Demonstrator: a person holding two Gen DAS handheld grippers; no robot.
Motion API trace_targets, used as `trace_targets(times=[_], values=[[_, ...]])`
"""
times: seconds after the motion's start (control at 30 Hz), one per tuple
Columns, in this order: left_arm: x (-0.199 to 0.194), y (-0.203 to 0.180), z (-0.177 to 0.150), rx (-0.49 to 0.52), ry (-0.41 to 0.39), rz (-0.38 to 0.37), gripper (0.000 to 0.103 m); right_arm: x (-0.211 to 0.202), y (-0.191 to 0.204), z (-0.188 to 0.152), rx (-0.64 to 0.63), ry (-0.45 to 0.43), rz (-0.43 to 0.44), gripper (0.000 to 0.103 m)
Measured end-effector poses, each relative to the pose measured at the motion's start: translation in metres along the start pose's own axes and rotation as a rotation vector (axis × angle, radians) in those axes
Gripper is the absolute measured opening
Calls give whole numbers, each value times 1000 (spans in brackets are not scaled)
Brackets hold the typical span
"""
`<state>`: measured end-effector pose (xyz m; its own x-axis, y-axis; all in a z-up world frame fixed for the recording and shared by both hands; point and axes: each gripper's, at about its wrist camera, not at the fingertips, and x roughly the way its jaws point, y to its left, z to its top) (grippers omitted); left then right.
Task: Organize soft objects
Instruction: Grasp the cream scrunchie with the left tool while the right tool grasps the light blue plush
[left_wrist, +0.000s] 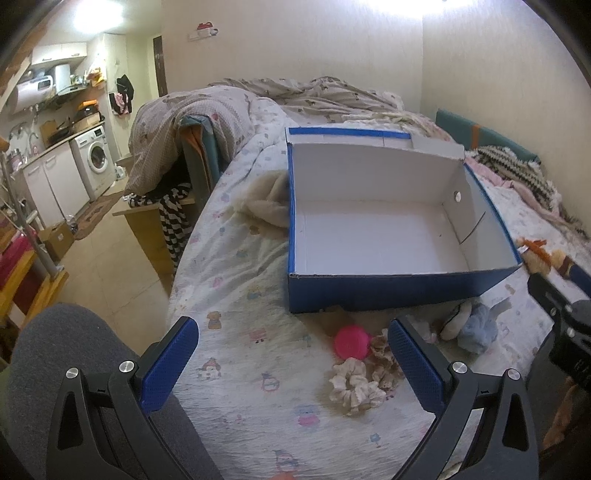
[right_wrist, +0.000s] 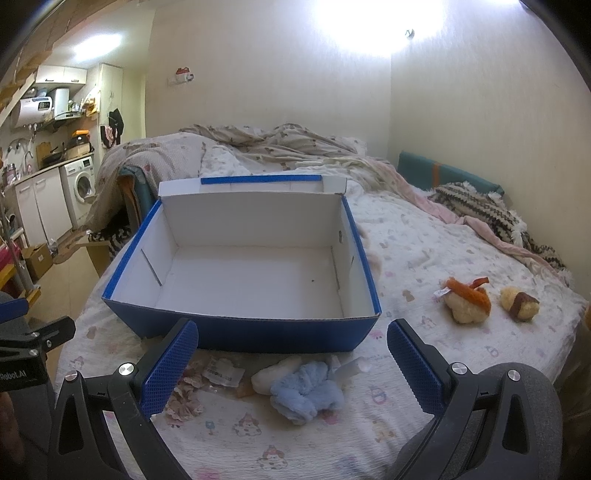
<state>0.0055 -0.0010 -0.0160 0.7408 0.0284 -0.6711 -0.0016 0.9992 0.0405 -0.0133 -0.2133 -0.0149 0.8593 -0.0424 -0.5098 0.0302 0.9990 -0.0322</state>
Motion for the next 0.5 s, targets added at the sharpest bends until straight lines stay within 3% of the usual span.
trace_targets(times=[0.13, 0.23, 0.37, 0.5], values=[[7, -3, 0, 16, 47, 13, 103, 11, -2, 6, -6, 35, 28, 103], [15, 0, 4, 8, 93, 19, 103, 29, -8, 12, 17, 111, 73, 103], [47, 13, 10, -68, 262, -30, 103, 74, -18, 9, 87, 364, 217, 103], [84, 3, -1, -29, 447, -39, 102, 103, -30, -1, 122, 480, 215, 103]])
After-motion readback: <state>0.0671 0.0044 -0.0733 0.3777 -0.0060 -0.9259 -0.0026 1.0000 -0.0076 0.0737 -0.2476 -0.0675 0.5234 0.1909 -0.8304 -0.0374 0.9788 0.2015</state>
